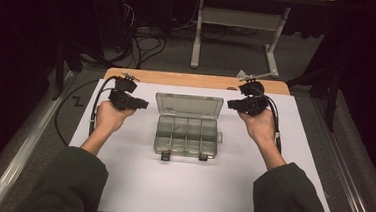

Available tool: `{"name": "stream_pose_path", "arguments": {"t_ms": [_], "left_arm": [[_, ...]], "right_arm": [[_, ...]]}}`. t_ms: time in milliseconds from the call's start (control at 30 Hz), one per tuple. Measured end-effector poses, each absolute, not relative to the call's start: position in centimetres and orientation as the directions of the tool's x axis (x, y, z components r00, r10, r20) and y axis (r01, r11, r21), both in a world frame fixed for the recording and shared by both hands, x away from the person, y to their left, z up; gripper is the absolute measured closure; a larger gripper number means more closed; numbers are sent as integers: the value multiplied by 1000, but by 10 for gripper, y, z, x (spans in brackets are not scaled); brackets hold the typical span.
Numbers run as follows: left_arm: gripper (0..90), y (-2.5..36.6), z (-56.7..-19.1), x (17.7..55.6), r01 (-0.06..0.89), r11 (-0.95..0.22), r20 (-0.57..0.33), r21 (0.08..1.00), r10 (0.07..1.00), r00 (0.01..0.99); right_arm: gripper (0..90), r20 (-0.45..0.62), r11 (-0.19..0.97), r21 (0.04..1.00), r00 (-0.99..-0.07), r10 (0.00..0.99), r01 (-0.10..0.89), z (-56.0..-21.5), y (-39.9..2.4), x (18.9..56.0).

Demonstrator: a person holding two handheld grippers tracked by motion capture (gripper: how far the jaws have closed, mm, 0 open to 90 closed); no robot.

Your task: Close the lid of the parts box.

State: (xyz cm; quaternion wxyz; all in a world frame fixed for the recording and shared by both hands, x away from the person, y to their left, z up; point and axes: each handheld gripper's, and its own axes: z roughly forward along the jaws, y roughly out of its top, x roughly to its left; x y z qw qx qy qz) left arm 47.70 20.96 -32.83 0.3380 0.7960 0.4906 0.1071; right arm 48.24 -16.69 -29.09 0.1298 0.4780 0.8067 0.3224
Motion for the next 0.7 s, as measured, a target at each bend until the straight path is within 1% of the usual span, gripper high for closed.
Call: {"name": "stream_pose_path", "arguments": {"t_ms": [67, 167, 267, 500, 700], "left_arm": [[782, 207, -323, 482, 706, -289, -164, 646, 851, 499], [789, 206, -318, 490, 706, -256, -203, 661, 844, 496], [801, 202, -316, 496, 700, -247, -217, 670, 837, 503], [815, 190, -314, 495, 679, -274, -222, 681, 806, 548], [823, 184, -313, 489, 664, -308, -214, 681, 783, 583]], "right_arm": [[867, 98, 334, 647, -509, 855, 685, -287, -164, 486], [867, 104, 327, 650, -507, 856, 686, -285, -159, 491], [867, 112, 324, 648, -508, 854, 689, -286, -154, 494], [866, 135, 324, 652, -525, 840, 686, -287, -152, 495], [866, 128, 351, 648, -551, 825, 676, -287, -150, 489]]}}
